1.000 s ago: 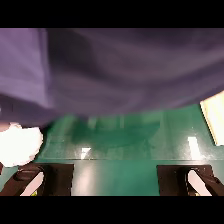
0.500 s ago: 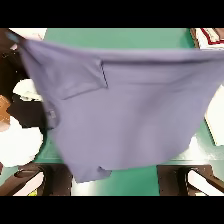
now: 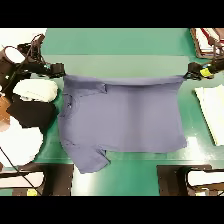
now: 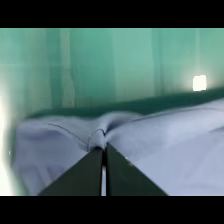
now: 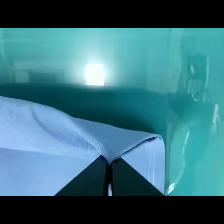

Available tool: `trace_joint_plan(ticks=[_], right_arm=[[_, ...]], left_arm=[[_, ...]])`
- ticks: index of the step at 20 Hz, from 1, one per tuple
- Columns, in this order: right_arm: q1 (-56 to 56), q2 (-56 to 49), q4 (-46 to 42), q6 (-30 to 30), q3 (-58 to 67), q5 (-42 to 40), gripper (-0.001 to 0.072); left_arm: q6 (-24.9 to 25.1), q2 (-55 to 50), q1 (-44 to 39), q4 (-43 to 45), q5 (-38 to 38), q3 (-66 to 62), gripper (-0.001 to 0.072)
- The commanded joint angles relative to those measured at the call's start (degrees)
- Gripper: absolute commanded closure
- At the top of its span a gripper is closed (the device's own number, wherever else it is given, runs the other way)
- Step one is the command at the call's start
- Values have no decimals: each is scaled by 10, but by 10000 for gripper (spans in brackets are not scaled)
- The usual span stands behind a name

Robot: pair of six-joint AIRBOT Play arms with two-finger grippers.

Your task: Fold the shirts.

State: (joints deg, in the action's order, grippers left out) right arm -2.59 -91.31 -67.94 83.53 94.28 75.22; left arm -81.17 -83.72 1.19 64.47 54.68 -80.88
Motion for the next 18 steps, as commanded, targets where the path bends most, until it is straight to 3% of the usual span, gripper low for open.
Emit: trace_joint_plan(ticks=[1,3,5,11,12,13,14,18], right_arm=[[7,-40,-5,-10,48,2,693],[18,-16,-41,-20,23,20,694],[23,21,-77,-22,-42,19,694],[17,99,-56,-22,-229,-32,688],[17,103,-40,-22,-241,-32,563],[17,103,-30,-22,-245,-31,333],[17,103,-20,-22,-242,-25,280],[10,140,-23,-22,-231,2,280]], left_arm=[[6,-31,0,-5,22,-29,684],[6,-31,0,-2,138,-37,684],[6,-30,-2,10,194,-11,685],[-26,-30,-1,53,184,101,680],[-29,-30,-1,56,183,109,485],[-31,-30,-1,59,185,112,236],[-31,-26,-1,59,190,112,221],[-47,71,-1,132,212,134,221]])
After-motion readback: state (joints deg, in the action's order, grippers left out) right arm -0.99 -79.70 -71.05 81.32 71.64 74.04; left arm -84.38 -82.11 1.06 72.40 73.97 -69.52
